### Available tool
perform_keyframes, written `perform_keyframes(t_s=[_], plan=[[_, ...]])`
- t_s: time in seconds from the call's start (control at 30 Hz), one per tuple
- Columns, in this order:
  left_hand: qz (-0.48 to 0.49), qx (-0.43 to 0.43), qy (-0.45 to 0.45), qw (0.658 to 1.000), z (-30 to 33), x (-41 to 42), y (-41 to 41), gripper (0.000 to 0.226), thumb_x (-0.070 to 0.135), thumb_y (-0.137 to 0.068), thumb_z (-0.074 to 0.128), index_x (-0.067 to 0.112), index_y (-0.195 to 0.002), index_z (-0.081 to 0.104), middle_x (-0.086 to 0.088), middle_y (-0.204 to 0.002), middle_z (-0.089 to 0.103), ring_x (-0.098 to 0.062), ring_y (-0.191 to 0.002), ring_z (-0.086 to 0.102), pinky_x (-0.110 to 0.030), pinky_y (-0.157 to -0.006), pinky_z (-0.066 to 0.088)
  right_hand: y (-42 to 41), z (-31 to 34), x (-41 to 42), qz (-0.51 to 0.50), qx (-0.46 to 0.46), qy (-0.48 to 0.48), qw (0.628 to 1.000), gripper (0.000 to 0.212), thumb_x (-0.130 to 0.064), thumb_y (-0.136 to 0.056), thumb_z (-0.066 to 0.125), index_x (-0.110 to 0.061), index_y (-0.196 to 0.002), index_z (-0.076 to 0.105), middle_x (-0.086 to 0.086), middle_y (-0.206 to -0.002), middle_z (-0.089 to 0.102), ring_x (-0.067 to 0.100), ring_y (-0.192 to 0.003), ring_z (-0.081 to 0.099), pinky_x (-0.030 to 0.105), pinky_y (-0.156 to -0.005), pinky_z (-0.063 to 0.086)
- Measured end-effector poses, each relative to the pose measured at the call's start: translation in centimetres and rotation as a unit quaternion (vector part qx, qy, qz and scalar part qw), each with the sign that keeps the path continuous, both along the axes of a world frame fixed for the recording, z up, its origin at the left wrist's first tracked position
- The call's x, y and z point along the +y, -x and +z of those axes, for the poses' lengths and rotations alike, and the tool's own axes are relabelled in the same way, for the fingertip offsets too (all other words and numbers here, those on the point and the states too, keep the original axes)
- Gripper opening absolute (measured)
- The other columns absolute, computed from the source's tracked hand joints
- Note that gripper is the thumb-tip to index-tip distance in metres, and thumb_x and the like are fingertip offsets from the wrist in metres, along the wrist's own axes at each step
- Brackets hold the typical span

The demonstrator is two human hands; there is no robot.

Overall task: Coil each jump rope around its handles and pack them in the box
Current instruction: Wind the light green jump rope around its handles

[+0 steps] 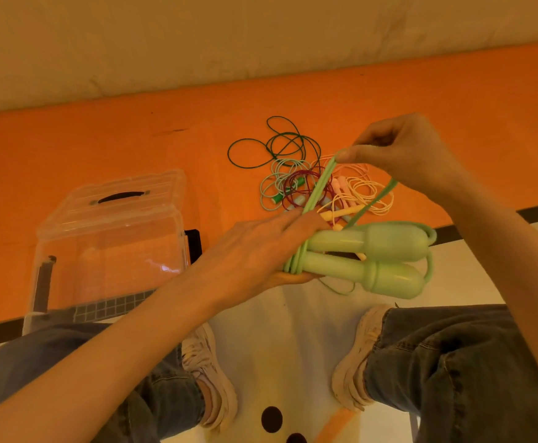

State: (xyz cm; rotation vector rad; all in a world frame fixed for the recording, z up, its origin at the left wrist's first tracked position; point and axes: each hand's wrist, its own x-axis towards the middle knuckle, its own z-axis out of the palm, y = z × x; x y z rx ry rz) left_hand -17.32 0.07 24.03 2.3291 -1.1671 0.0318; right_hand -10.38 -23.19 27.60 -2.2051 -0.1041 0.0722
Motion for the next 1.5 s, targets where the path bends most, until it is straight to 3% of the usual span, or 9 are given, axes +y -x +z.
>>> perform_keyframes(t_s=[0.2, 0.37, 0.47, 0.77, 0.83, 1.03, 1.17, 1.3, 1.5], plan=[[0.039, 0.098, 0.077, 0.992, 0.4, 0.5, -0.1, 0.041, 0.050, -0.084, 0.060, 0.026, -0.114, 0.045, 0.021, -0.097, 0.048, 0.002, -0.075, 0.047, -0.017, -0.057, 0.037, 0.2, 0.4, -1.8, -0.017, 0.054, -0.024, 0.998, 0.008, -0.027, -0.084, 0.068, -0.020, -0.083, 0.073, -0.003, -0.063, 0.063, 0.001, -0.051, 0.042, 0.011, -0.048, 0.037], [0.082, 0.163, 0.184, 0.966, 0.9, 0.4, -0.5, 0.031, 0.042, -0.085, 0.068, 0.030, -0.103, 0.046, 0.020, -0.084, 0.050, -0.003, -0.072, 0.050, -0.019, -0.059, 0.036, 0.3, 0.0, -2.2, -0.010, 0.075, -0.011, 0.997, 0.019, -0.015, -0.088, 0.065, -0.026, -0.074, 0.072, 0.012, -0.075, 0.070, 0.020, -0.072, 0.053, 0.034, -0.068, 0.044], [0.138, 0.191, 0.279, 0.931, 1.1, 0.0, -0.5, 0.027, 0.028, -0.085, 0.068, 0.022, -0.102, 0.048, 0.024, -0.083, 0.052, 0.005, -0.073, 0.049, -0.009, -0.063, 0.033, 0.5, 0.0, -1.9, -0.003, 0.101, -0.001, 0.995, 0.020, -0.013, -0.089, 0.062, -0.022, -0.073, 0.069, -0.009, -0.054, 0.066, 0.004, -0.055, 0.052, 0.016, -0.055, 0.044], [0.241, 0.227, 0.374, 0.866, 1.1, 0.0, -1.0, 0.026, 0.013, -0.088, 0.067, -0.002, -0.105, 0.055, -0.012, -0.094, 0.063, 0.001, -0.078, 0.055, -0.010, -0.068, 0.040, 0.9, 0.3, -1.4, 0.074, 0.193, 0.032, 0.978, 0.010, -0.025, -0.084, 0.066, -0.022, -0.080, 0.075, -0.006, -0.064, 0.071, 0.007, -0.058, 0.053, 0.020, -0.063, 0.044], [0.252, 0.232, 0.391, 0.854, 1.2, -0.2, -1.1, 0.025, 0.009, -0.088, 0.066, -0.006, -0.104, 0.054, -0.004, -0.087, 0.064, 0.007, -0.073, 0.056, -0.008, -0.066, 0.041, 1.1, 0.5, -1.2, 0.115, 0.233, 0.021, 0.965, 0.012, -0.028, -0.081, 0.065, -0.023, -0.077, 0.076, 0.000, -0.072, 0.073, 0.010, -0.062, 0.058, 0.020, -0.064, 0.050], [0.274, 0.237, 0.376, 0.853, 1.6, -0.1, -1.3, 0.025, 0.011, -0.086, 0.067, 0.003, -0.102, 0.050, 0.007, -0.075, 0.053, 0.008, -0.060, 0.050, -0.006, -0.058, 0.038, 1.7, 0.9, -0.9, 0.202, 0.280, 0.025, 0.938, 0.029, -0.034, -0.085, 0.056, -0.028, -0.062, 0.073, 0.000, -0.065, 0.062, 0.012, -0.068, 0.055, 0.024, -0.076, 0.043], [0.307, 0.234, 0.357, 0.851, 1.4, 0.2, -1.8, 0.028, 0.015, -0.085, 0.069, 0.001, -0.099, 0.049, 0.008, -0.071, 0.052, 0.008, -0.055, 0.050, -0.006, -0.054, 0.036, 2.1, 1.2, -0.9, 0.200, 0.275, -0.008, 0.940, 0.042, -0.041, -0.082, 0.053, -0.004, -0.087, 0.073, -0.003, -0.053, 0.046, 0.009, -0.055, 0.038, 0.016, -0.059, 0.038], [0.324, 0.241, 0.333, 0.852, 1.1, 0.4, -2.2, 0.031, 0.020, -0.085, 0.071, 0.004, -0.098, 0.049, 0.006, -0.072, 0.051, 0.008, -0.053, 0.048, -0.007, -0.052, 0.035, 2.6, 1.4, -0.3, 0.251, 0.285, -0.014, 0.925, 0.025, -0.035, -0.083, 0.056, -0.024, -0.085, 0.078, -0.003, -0.054, 0.044, 0.013, -0.058, 0.038, 0.020, -0.063, 0.037], [0.341, 0.204, 0.208, 0.894, 0.5, 1.0, -2.6, 0.056, 0.063, -0.069, 0.063, 0.019, -0.099, 0.045, 0.015, -0.068, 0.052, 0.003, -0.057, 0.046, -0.017, -0.049, 0.031, 2.7, 0.9, 0.4, 0.324, 0.307, -0.018, 0.895, 0.031, -0.033, -0.090, 0.053, -0.011, -0.086, 0.074, 0.004, -0.071, 0.064, 0.009, -0.067, 0.053, 0.017, -0.064, 0.043]])
